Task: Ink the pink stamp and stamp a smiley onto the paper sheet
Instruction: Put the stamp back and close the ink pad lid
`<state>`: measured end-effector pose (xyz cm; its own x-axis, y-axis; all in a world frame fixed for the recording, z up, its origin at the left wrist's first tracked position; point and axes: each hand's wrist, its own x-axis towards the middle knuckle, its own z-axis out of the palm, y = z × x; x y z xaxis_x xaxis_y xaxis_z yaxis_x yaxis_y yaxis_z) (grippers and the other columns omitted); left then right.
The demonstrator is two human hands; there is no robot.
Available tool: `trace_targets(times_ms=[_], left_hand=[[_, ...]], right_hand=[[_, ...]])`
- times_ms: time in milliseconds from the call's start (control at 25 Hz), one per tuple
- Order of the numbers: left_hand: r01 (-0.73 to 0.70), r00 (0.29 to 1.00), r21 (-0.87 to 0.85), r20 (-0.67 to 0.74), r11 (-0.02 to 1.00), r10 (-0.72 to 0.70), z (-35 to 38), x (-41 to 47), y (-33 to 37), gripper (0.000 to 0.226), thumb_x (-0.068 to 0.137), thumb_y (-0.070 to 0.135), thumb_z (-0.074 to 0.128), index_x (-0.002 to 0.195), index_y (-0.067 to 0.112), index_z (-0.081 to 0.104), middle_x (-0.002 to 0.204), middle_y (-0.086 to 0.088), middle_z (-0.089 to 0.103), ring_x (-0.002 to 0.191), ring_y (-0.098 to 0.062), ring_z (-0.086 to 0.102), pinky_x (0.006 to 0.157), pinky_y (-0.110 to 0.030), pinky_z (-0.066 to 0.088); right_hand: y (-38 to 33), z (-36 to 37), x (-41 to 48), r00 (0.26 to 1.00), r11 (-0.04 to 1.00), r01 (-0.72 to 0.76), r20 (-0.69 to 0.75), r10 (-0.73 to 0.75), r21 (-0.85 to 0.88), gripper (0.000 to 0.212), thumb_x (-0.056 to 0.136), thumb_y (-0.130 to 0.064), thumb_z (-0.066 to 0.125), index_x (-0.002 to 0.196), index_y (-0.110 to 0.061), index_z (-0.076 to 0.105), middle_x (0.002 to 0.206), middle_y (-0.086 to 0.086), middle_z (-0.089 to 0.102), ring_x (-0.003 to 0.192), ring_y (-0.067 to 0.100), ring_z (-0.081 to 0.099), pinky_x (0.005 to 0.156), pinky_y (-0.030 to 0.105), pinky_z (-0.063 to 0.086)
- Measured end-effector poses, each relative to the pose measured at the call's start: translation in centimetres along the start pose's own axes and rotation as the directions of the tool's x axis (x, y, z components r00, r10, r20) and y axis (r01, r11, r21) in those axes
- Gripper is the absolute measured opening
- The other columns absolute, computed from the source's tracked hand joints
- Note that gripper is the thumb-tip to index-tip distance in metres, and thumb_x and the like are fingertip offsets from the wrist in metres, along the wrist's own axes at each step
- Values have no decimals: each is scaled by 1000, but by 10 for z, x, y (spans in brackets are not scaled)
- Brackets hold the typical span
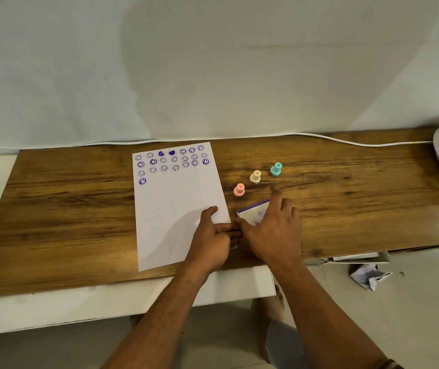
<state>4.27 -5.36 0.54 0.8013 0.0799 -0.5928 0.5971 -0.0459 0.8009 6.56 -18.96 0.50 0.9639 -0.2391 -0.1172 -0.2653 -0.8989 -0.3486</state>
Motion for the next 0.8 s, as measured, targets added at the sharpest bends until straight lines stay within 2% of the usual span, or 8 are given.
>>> trace_targets(times_ms=[240, 440, 520, 640, 800], left_hand=[[6, 1000, -31, 6, 1000, -6, -1, 2, -2, 64, 98, -8, 55, 145, 31, 35, 127, -12, 70, 104, -25, 74, 97, -48, 60], [0, 1000, -10, 9, 1000, 0, -1, 4, -4, 66, 96, -10, 55, 133, 41, 35, 129, -11, 71, 104, -23, 75, 96, -48, 60], [-1, 1000, -11, 17, 1000, 1, -2, 6, -5, 67, 95, -11, 55, 136, 40, 35, 129, -10, 71, 104, -22, 75, 96, -48, 61], [-8, 1000, 11, 14, 1000, 8, -1, 7, -7, 68, 96, -7, 57, 144, 36, 34, 122, -2, 72, 100, -17, 75, 93, -42, 62], [5, 1000, 2, 17, 1000, -5, -2, 8, -6, 70, 95, -7, 56, 146, 36, 34, 100, 15, 71, 94, -13, 76, 85, -34, 64]], right_hand=[[0, -2, 1, 1000, 1000, 10, 17, -10, 1, 107, 79, -71, 75, 159, -27, 20, 155, 12, 46, 140, 37, 44, 110, 51, 46], [-3, -2, 2, 1000, 1000, -21, -9, 21, 0, 111, 75, -72, 77, 158, -24, 22, 155, 13, 47, 140, 37, 44, 109, 52, 46], [-5, -2, 1, 999, 1000, -16, -33, 17, 8, 110, 74, -72, 77, 157, -25, 22, 152, 13, 49, 138, 37, 46, 107, 53, 48], [-7, -3, 3, 999, 1000, -14, -37, 15, 18, 110, 73, -71, 78, 157, -26, 22, 151, 14, 49, 136, 38, 47, 105, 54, 49], [-7, -5, 3, 999, 998, -4, -33, 6, 60, 111, 73, -66, 80, 159, -26, 22, 152, 14, 47, 138, 38, 45, 107, 52, 47]])
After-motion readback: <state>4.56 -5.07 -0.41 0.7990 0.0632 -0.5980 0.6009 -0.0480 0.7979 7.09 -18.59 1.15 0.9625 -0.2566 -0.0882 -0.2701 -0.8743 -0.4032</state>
